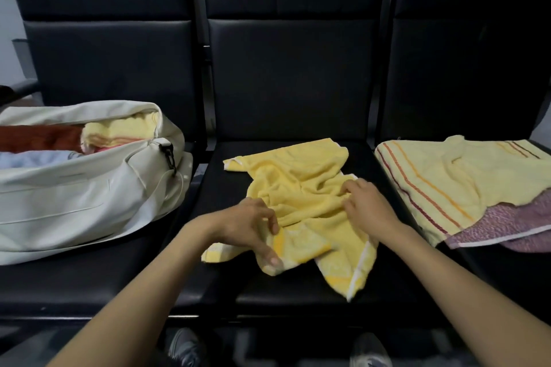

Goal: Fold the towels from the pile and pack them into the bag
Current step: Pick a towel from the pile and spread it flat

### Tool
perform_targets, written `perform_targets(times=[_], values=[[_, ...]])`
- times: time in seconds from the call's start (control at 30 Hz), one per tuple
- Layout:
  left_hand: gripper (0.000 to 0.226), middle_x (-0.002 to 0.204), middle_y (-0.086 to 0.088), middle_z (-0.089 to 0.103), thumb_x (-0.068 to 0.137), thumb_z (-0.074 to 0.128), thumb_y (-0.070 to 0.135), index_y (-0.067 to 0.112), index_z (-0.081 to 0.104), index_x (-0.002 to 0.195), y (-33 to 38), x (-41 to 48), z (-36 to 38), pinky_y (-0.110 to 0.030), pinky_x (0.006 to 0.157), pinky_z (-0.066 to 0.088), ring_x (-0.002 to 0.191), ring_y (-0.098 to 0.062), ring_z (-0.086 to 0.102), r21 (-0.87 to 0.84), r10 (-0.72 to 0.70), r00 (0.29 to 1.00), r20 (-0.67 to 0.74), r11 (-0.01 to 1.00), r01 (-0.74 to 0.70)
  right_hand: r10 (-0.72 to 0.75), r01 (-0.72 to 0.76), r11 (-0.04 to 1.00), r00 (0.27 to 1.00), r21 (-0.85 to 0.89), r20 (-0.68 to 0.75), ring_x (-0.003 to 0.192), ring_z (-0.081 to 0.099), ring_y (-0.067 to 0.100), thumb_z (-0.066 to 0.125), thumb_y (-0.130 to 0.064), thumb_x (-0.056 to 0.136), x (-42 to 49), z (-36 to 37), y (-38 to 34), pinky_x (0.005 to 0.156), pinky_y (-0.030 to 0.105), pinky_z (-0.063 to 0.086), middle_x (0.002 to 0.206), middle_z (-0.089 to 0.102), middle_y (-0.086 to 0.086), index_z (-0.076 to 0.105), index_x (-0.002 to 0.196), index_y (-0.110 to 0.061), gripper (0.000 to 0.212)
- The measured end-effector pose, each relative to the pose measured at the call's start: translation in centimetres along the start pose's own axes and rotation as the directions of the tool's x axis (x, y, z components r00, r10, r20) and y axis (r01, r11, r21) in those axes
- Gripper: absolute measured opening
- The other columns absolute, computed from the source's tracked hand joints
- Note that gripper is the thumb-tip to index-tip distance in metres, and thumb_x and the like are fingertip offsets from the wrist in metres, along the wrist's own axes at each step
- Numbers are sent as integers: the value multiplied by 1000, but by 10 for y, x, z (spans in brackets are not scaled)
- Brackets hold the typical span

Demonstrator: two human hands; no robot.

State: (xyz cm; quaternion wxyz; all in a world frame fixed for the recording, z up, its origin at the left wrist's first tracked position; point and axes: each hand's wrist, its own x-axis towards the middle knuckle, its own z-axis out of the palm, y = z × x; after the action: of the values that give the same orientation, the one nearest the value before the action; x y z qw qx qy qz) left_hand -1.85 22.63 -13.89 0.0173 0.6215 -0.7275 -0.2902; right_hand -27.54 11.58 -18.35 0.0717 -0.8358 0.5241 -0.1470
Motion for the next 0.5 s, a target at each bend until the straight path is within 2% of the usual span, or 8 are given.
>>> perform_targets(times=[0.07, 0.13, 0.2, 0.23, 0.27, 0.37, 0.43, 0.5], values=[[57, 117, 7, 38, 67, 81, 45, 32, 49, 113, 0, 9, 14, -31, 96, 41, 112, -13, 37, 79, -53, 998, -29, 995, 55, -107, 99, 957, 994, 271, 12, 92, 51, 13, 54, -29, 96, -8, -9, -21, 77, 27, 40, 99, 55, -4, 60, 99, -16, 15], [50, 113, 4, 43, 74, 76, 36, 29, 45, 113, -3, 17, 20, -32, 87, 46, 102, -17, 47, 114, -60, 992, -115, 991, 73, -182, 78, 899, 961, 431, 206, 82, 55, 8, 55, -47, 92, -16, -19, -40, 76, 29, 46, 89, 61, -8, 63, 90, -21, 27], [45, 107, 1, 51, 78, 75, 32, 27, 43, 109, -5, 22, 19, -31, 78, 47, 92, -17, 51, 63, -64, 983, -169, 995, 76, -219, 16, 924, 842, 382, 493, 82, 55, 5, 59, -60, 84, -25, -22, -53, 77, 26, 46, 91, 60, -12, 61, 95, -27, 35], [44, 103, 0, 54, 79, 75, 33, 25, 43, 107, -5, 23, 16, -30, 74, 46, 88, -16, 52, 2, -68, 978, -196, 998, 69, -237, 47, 945, 782, 324, 577, 85, 54, 5, 64, -58, 81, -27, -20, -54, 77, 23, 45, 94, 59, -14, 59, 98, -28, 35], [41, 99, -1, 56, 80, 74, 36, 22, 45, 105, -3, 22, 13, -29, 72, 45, 84, -15, 52, -77, -63, 971, -230, 996, 47, -260, 90, 950, 761, 299, 595, 88, 54, 6, 69, -50, 81, -28, -19, -54, 76, 21, 45, 97, 58, -13, 56, 99, -29, 31], [25, 88, 5, 64, 85, 69, 38, 15, 63, 93, 5, 13, -3, -29, 77, 46, 81, -10, 58, -444, -45, 946, -321, 889, -109, -284, 119, 917, 865, 381, 413, 88, 55, 10, 62, -16, 85, -20, -21, -52, 73, 21, 44, 91, 58, -10, 55, 87, -30, 16], [22, 90, 9, 70, 87, 68, 35, 14, 71, 89, 5, 8, -15, -27, 88, 47, 88, -6, 65, -657, -76, 961, -267, 744, -124, -232, 15, 848, 909, 529, 347, 88, 57, 11, 57, -14, 88, -12, -27, -49, 78, 27, 46, 90, 61, -7, 61, 90, -24, 11], [27, 100, 8, 71, 86, 68, 39, 15, 73, 96, -2, 8, -21, -24, 89, 46, 96, -7, 64, -657, -149, 971, -187, 754, -11, -162, -42, 839, 932, 543, 323, 85, 58, 15, 60, -25, 91, -7, -27, -46, 78, 30, 47, 93, 63, 1, 63, 99, -17, 12]])
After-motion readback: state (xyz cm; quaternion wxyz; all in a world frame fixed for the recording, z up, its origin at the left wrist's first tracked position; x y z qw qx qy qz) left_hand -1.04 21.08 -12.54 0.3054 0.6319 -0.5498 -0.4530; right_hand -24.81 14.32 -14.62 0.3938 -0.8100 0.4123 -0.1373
